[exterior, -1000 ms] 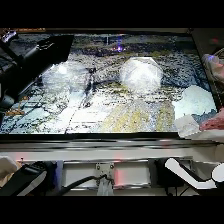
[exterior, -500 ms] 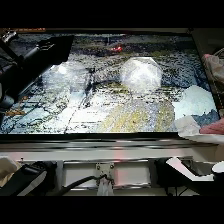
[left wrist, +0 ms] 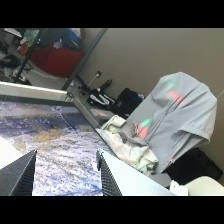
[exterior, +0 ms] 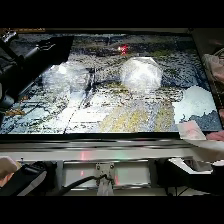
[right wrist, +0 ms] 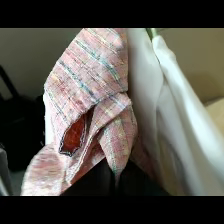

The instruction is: Fold the clothes and pants, and hang the long-sleeved shirts on hangers.

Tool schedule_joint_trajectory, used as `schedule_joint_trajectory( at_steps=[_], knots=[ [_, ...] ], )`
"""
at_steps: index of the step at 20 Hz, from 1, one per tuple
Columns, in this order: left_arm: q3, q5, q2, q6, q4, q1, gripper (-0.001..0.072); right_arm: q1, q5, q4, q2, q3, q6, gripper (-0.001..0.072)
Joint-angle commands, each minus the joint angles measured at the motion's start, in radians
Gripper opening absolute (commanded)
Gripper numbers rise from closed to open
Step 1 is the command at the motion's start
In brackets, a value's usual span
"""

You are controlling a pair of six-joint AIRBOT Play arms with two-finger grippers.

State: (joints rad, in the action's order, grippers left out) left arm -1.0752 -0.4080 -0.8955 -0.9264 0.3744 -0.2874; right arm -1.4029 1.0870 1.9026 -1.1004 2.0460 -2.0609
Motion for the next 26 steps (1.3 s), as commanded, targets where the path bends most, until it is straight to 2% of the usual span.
schedule_joint_trajectory(
  at_steps=[1,2,3,5,7,11,13,15,16,17,20,21,22,24,26],
  knots=[
    [0.0,0.001,0.0,0.0,0.0,0.001,0.0419,-0.045,-0.019,-0.06,0.003,0.0,-0.003,0.0427],
    [0.0,0.001,0.0,0.0,0.0,0.001,0.0419,-0.045,-0.037,-0.064,0.003,0.0,-0.003,0.0618],
    [0.0,0.001,0.0,0.0,0.0,0.001,0.0419,-0.045,-0.06,-0.072,0.006,0.0,-0.003,0.0644],
    [0.0,0.001,0.0,0.0,0.0,0.001,0.0419,-0.045,-0.149,-0.102,0.021,0.0,-0.003,0.0645],
    [0.0,0.001,0.0,0.0,0.0,0.001,0.0419,-0.045,-0.314,-0.179,0.044,0.0,-0.005,0.0645],
    [0.0,0.0,0.0,0.0,0.0,0.0,0.0419,0.042,-0.722,-0.533,0.07,0.003,0.005,0.0645],
    [-0.001,0.004,0.0,0.013,0.0,0.001,0.0419,0.183,-0.791,-0.68,0.074,0.003,0.005,0.0645],
    [-0.003,0.017,0.007,0.134,0.0,0.001,0.042,0.393,-0.768,-0.793,0.074,0.002,0.009,0.0645],
    [-0.012,0.032,0.011,0.204,0.0,0.001,0.0419,0.517,-0.737,-0.802,0.069,0.002,0.025,0.0644],
    [-0.025,0.048,0.011,0.269,0.0,0.001,0.0418,0.66,-0.697,-0.798,0.059,0.0,0.102,0.0644],
    [-0.06,0.151,0.011,0.477,0.0,0.001,0.0418,1.058,-0.492,-0.782,-0.003,-0.029,0.489,0.0641],
    [-0.061,0.201,0.011,0.523,0.0,0.001,0.0417,1.161,-0.412,-0.754,-0.027,-0.05,0.578,0.0639],
    [-0.061,0.248,0.01,0.556,0.0,0.001,0.0418,1.253,-0.332,-0.713,-0.053,-0.074,0.622,0.0638],
    [-0.06,0.311,0.011,0.568,0.0,0.001,0.0418,1.398,-0.188,-0.644,-0.105,-0.129,0.627,0.0635],
    [-0.059,0.315,0.01,0.568,0.0,0.001,0.0418,1.495,-0.117,-0.639,-0.141,-0.206,0.626,0.0634]
  ],
)
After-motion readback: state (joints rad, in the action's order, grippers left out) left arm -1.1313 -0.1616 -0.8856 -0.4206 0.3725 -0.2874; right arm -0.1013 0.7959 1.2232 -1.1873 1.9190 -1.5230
